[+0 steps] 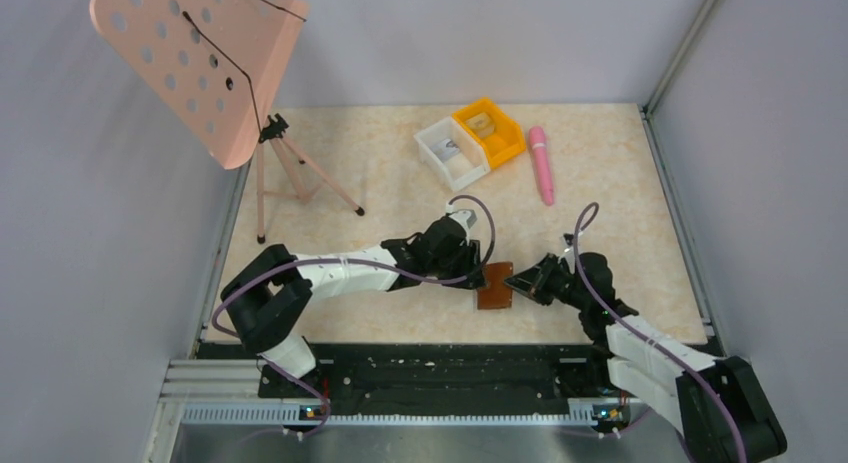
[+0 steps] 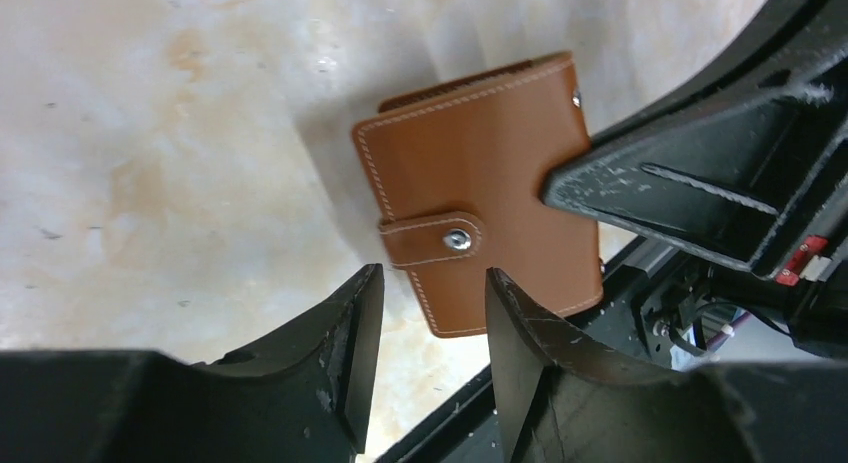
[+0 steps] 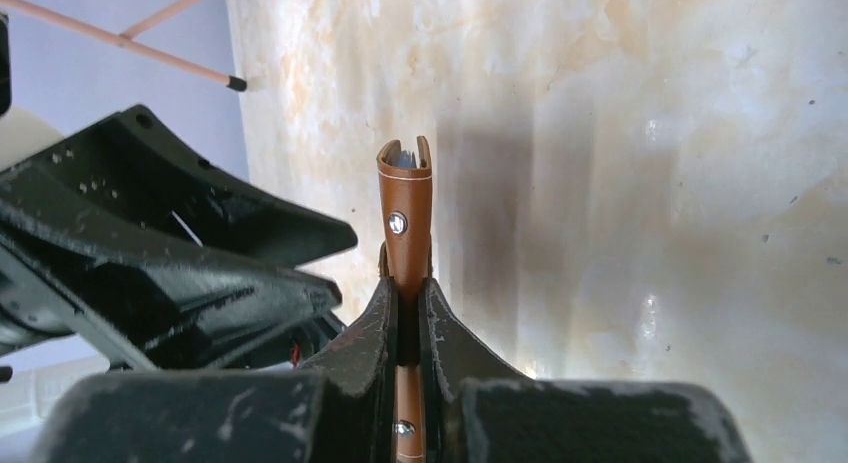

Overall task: Take the credit cards out of the card holder
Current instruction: Pick up the card holder from the center of the board, then open the card holder at the center of the board.

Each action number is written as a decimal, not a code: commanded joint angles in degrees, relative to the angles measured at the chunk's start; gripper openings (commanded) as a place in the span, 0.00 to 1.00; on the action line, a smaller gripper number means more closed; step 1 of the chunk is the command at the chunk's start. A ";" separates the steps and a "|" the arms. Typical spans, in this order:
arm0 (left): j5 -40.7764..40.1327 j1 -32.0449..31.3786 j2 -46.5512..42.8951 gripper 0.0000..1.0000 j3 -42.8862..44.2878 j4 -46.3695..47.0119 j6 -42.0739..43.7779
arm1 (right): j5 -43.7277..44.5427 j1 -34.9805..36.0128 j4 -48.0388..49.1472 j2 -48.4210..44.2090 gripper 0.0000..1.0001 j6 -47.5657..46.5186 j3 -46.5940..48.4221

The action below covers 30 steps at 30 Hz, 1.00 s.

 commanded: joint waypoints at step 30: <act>-6.80 -5.70 11.98 0.36 13.09 -8.05 3.63 | 8.07 4.75 -3.91 -8.43 0.00 4.09 -1.77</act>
